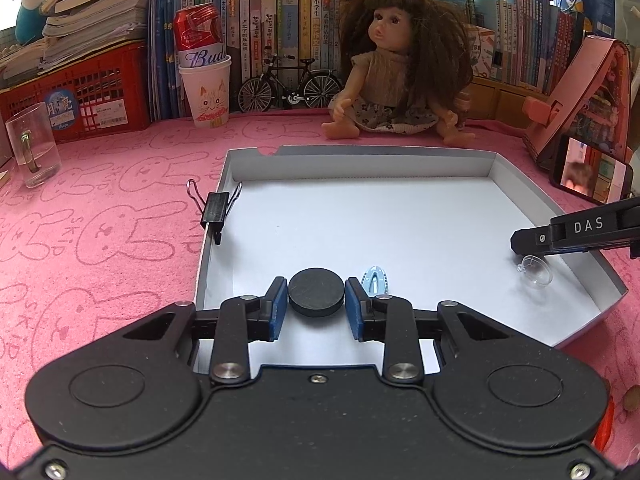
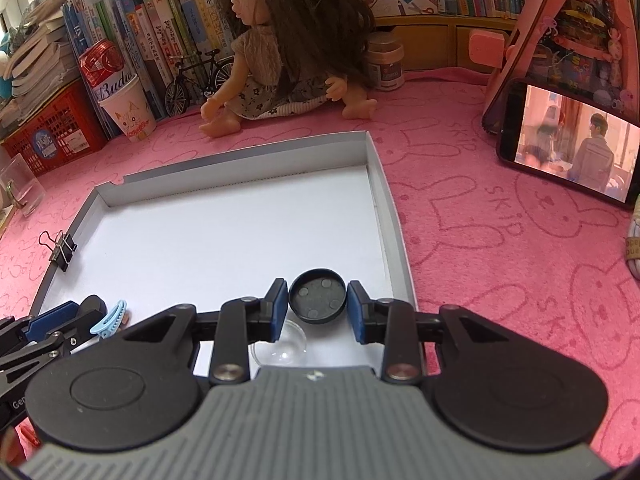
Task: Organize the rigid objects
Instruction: 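Open the left gripper to release the disc while the right gripper releases the lid in the tray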
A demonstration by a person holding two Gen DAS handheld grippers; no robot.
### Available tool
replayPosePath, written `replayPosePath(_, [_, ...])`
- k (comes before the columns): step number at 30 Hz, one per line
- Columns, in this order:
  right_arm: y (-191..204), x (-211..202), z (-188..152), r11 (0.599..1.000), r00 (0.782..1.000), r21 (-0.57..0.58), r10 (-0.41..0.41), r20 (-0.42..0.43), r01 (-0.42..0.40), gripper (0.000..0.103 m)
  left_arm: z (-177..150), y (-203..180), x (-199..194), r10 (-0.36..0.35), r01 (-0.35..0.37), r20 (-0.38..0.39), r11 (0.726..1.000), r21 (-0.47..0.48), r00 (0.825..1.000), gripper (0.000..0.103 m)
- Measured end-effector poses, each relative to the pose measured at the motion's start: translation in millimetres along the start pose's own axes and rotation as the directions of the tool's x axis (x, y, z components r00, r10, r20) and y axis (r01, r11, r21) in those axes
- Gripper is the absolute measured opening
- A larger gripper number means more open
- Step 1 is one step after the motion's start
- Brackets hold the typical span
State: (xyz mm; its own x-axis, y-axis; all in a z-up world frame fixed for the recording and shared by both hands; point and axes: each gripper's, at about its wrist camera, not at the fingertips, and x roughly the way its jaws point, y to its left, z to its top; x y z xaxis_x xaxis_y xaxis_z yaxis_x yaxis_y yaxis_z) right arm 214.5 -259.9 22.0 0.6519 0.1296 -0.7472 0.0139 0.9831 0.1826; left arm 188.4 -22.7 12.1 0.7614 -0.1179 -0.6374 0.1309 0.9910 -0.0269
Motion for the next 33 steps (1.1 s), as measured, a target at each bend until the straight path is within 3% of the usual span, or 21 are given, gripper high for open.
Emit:
replayPosePath(3, [0, -1, 0, 1.0, 1.0, 0.004, 0.008, 0.004, -0.008, 0.041, 0, 0, -1, 0.0, 0.0, 0.001, 1.0, -0.005, 1.0, 0.031])
replayPosePath(5, [0, -2, -1, 1.0, 1.0, 0.006, 0.014, 0.006, -0.014, 0.046, 0, 0, -2, 0.003, -0.003, 0.002, 1.0, -0.01, 1.0, 0.041])
replayPosePath(8, [-2, -6, -3, 0.999, 0.999, 0.005, 0.036, 0.016, -0.036, 0.047, 0, 1, -7, 0.004, -0.004, 0.014, 1.0, -0.009, 1.0, 0.048])
replayPosePath(10, [-1, -12, -5, 0.999, 0.999, -0.007, 0.042, 0.035, -0.042, 0.056, 0, 1, -12, 0.003, -0.002, 0.028, 1.0, -0.008, 1.0, 0.056])
replayPosePath(14, [5, -27, -10, 0.997, 0.995, -0.053, 0.056, 0.084, -0.051, 0.061, -1, -1, -26, -0.008, 0.008, 0.06, 1.0, 0.005, 0.998, 0.066])
replayPosePath(19, [13, -48, -21, 0.992, 0.987, -0.11, 0.07, 0.144, -0.054, 0.076, -5, -4, -45, -0.031, 0.029, 0.093, 0.999, 0.02, 0.995, 0.077])
replayPosePath(24, [14, -70, -37, 0.987, 0.972, -0.142, 0.103, 0.209, -0.074, 0.086, -13, -5, -66, -0.047, 0.042, 0.119, 0.998, 0.045, 0.992, 0.083])
replayPosePath(33, [12, -98, -75, 0.981, 0.952, -0.179, 0.121, 0.28, -0.072, 0.088, -38, 0, -93, -0.067, 0.059, 0.127, 0.996, 0.067, 0.99, 0.085])
